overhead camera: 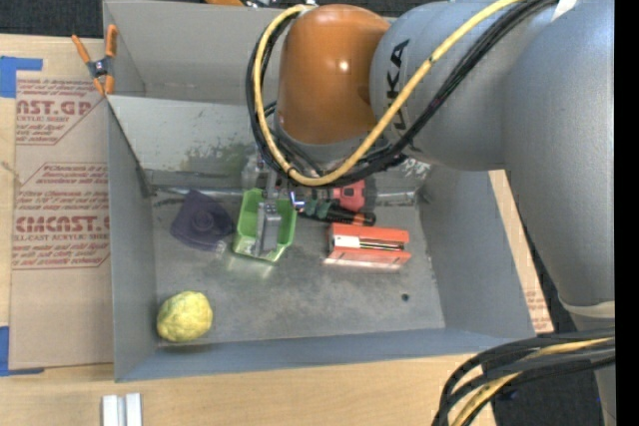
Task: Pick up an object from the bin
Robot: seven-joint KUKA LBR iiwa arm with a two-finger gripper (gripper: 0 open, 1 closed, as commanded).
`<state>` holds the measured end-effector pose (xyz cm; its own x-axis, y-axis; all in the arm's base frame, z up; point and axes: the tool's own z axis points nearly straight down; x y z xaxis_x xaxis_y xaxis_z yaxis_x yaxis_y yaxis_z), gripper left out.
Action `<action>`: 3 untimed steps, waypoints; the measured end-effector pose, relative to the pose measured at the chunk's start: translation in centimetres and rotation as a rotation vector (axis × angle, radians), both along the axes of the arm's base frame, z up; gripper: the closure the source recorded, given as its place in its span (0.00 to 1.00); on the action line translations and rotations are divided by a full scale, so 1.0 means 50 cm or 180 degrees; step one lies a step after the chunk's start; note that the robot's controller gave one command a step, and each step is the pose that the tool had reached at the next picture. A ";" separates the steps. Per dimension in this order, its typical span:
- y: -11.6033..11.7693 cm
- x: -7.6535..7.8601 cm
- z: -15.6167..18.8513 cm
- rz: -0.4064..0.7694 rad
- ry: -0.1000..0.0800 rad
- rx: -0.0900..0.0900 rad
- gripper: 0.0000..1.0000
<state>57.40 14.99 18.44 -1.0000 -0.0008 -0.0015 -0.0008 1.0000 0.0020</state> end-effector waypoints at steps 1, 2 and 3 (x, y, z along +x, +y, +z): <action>0.000 0.000 0.000 -0.0001 -0.0001 0.0000 0.00; -0.034 0.001 -0.075 -0.0168 0.0005 0.0002 0.00; -0.034 0.002 -0.073 -0.0225 -0.0001 0.0007 0.00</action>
Offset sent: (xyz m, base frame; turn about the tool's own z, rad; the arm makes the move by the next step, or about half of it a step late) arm 0.0010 -0.0180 -0.0355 0.0538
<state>57.50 13.28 14.79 -0.9975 0.0700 -0.0017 0.0700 0.9975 0.0043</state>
